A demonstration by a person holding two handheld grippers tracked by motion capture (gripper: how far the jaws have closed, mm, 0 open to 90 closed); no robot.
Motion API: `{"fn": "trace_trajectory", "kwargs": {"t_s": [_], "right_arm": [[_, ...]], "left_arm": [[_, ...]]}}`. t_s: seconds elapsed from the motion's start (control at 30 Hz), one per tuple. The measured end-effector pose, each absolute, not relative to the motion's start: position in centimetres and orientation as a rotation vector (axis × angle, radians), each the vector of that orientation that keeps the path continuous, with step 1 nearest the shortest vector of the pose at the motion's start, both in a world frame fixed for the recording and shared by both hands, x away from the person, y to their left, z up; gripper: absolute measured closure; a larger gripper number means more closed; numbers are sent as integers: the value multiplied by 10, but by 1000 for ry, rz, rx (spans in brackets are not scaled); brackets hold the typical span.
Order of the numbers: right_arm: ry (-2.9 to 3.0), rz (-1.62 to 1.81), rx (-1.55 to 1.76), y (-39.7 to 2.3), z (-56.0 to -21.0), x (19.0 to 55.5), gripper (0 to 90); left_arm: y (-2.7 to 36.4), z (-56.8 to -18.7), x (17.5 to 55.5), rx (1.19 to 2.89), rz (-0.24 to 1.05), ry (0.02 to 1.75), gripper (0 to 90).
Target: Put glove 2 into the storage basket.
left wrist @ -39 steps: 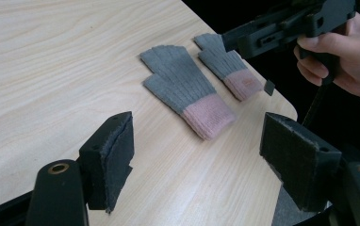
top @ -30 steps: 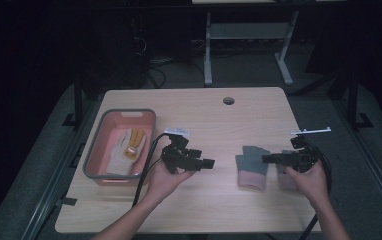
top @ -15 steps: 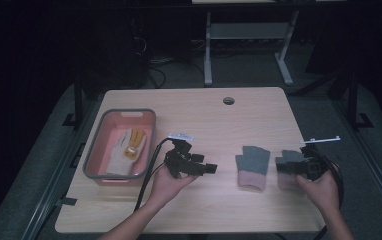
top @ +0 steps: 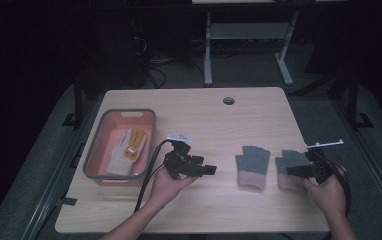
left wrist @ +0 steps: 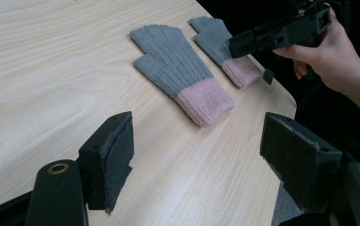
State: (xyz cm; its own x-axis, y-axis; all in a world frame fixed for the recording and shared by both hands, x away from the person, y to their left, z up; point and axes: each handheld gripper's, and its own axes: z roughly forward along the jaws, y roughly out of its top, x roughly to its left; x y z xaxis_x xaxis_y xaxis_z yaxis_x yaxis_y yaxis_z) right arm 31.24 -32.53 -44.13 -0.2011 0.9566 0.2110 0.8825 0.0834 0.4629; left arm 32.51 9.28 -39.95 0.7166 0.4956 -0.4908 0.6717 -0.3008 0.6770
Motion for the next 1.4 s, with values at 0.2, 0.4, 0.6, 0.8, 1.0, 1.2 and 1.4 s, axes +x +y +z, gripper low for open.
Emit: {"fn": "trace_trajectory", "kwargs": {"t_s": [0.2, 0.4, 0.6, 0.8, 1.0, 1.2, 1.4], "right_arm": [[2203, 711, 1864, -322, -446, 312, 607], [2203, 627, 1809, -313, -448, 313, 700], [2181, 613, 1826, -313, -448, 313, 840], [2175, 603, 1836, -311, -447, 313, 860], [2160, 638, 1868, -316, -445, 314, 865], [2133, 675, 1897, -315, -435, 314, 867], [2127, 714, 1889, -304, -421, 317, 867]], "left_arm": [[94, -400, 325, 1969, -230, 898, 266], [94, -400, 325, 1972, -226, 895, 266], [95, -400, 325, 1969, -222, 900, 266], [96, -401, 326, 1967, -215, 907, 267], [97, -401, 328, 1977, -212, 908, 267], [97, -399, 329, 1962, -211, 908, 267], [94, -398, 328, 1965, -209, 900, 267]]}}
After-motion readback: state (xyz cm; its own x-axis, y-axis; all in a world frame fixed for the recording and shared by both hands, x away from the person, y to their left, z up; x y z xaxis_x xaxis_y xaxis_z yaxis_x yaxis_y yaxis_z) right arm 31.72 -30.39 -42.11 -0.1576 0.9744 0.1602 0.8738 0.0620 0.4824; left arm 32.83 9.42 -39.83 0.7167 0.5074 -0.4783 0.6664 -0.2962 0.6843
